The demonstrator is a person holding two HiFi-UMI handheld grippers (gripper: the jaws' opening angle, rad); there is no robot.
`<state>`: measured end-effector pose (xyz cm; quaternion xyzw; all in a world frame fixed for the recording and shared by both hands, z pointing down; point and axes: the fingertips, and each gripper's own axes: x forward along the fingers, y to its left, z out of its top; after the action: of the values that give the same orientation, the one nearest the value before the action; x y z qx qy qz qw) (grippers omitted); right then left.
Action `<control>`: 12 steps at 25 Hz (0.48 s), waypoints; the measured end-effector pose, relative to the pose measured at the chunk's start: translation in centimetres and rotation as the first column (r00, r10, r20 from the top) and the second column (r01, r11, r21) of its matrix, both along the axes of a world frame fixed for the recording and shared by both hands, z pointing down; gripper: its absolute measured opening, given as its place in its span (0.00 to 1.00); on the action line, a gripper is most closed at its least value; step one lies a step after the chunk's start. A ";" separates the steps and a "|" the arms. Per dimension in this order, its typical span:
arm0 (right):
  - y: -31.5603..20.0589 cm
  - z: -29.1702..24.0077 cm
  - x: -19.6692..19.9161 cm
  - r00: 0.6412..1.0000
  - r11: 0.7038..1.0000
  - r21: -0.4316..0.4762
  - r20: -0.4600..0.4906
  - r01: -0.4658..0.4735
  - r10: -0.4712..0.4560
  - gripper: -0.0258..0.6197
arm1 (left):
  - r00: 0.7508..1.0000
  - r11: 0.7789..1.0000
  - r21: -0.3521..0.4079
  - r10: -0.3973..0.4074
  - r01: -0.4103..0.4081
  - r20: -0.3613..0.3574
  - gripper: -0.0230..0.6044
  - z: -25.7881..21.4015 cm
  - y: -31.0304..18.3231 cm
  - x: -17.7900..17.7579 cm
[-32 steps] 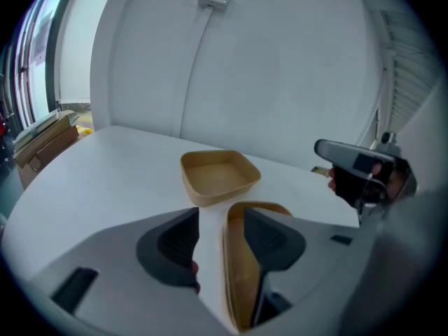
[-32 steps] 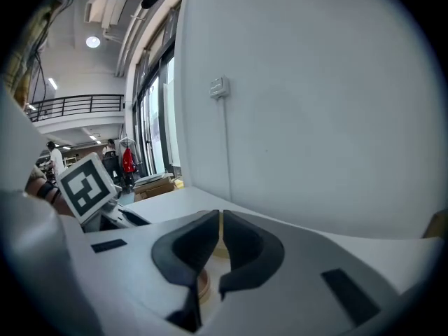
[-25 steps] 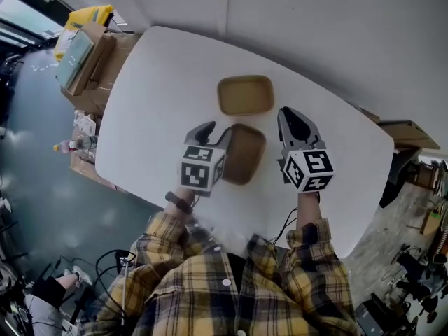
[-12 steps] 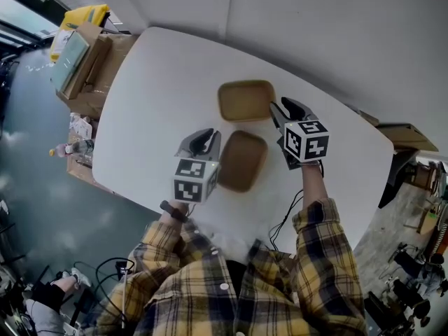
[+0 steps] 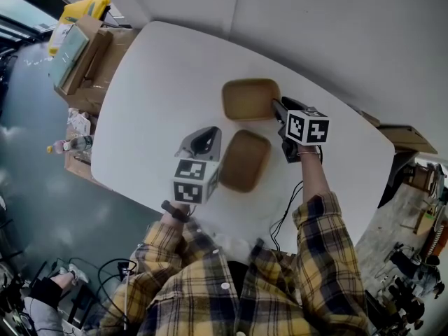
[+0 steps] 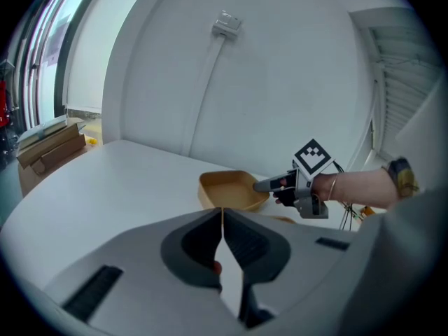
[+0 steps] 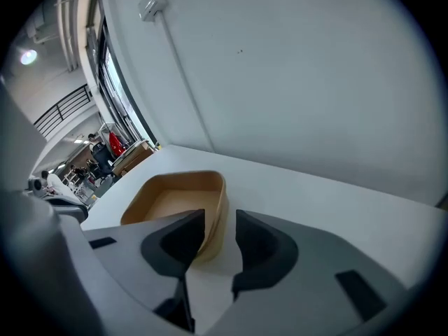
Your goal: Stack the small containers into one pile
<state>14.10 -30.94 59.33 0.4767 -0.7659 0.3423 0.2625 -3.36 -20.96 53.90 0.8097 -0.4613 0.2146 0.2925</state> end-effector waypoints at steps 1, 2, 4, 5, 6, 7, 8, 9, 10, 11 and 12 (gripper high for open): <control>0.0 0.2 0.0 1.000 1.000 -0.004 -0.006 -0.003 0.003 0.25 | 1.000 1.000 -0.001 0.001 -0.001 0.000 0.07 0.0 -0.1 -0.1; 0.0 0.4 0.1 1.000 1.000 -0.003 -0.016 -0.008 0.008 0.22 | 1.000 1.000 0.000 0.002 -0.002 0.003 0.07 0.0 -0.2 -0.1; 0.0 0.4 0.1 0.999 1.000 0.006 -0.031 -0.021 0.021 0.13 | 1.000 1.000 0.002 0.004 -0.004 0.005 0.07 -0.1 -0.4 -0.3; 0.0 0.4 0.1 0.999 1.000 0.008 -0.034 -0.027 0.027 0.12 | 1.000 1.000 0.003 0.002 -0.002 0.004 0.07 -0.1 -0.4 -0.3; -0.1 0.4 0.1 0.999 0.999 0.007 -0.034 -0.034 0.034 0.10 | 1.000 1.000 0.003 -0.001 0.001 0.001 0.07 -0.2 -0.5 -0.4; -0.2 0.3 0.2 0.999 0.999 0.007 -0.034 -0.041 0.041 0.09 | 1.000 1.000 0.003 -0.006 0.006 -0.003 0.07 -0.2 -0.5 -0.4; -0.3 0.2 0.3 0.998 0.999 0.008 -0.033 -0.049 0.049 0.09 | 1.000 1.000 0.003 -0.009 0.009 -0.006 0.07 -0.3 -0.5 -0.4; -0.4 0.1 0.4 0.998 0.998 0.011 -0.030 -0.060 0.060 0.09 | 1.000 1.000 0.003 -0.012 0.012 -0.008 0.07 -0.3 -0.5 -0.4; -0.5 -0.1 0.7 0.997 0.997 0.015 -0.025 -0.073 0.073 0.09 | 1.000 1.000 0.003 -0.013 0.013 -0.009 0.07 -0.4 -0.5 -0.4; -0.6 -0.4 0.9 0.996 0.996 0.020 -0.017 -0.090 0.090 0.09 | 1.000 1.000 0.003 -0.013 0.013 -0.010 0.07 -0.4 -0.4 -0.4; -0.6 -0.7 1.1 0.994 0.994 0.025 -0.009 -0.108 0.108 0.08 | 1.000 1.000 0.003 -0.010 0.010 -0.010 0.07 -0.5 -0.3 -0.3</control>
<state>15.23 -31.57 58.60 0.5223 -0.7419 0.3440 0.2417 -3.70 -21.31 53.44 0.8089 -0.4642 0.2084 0.2947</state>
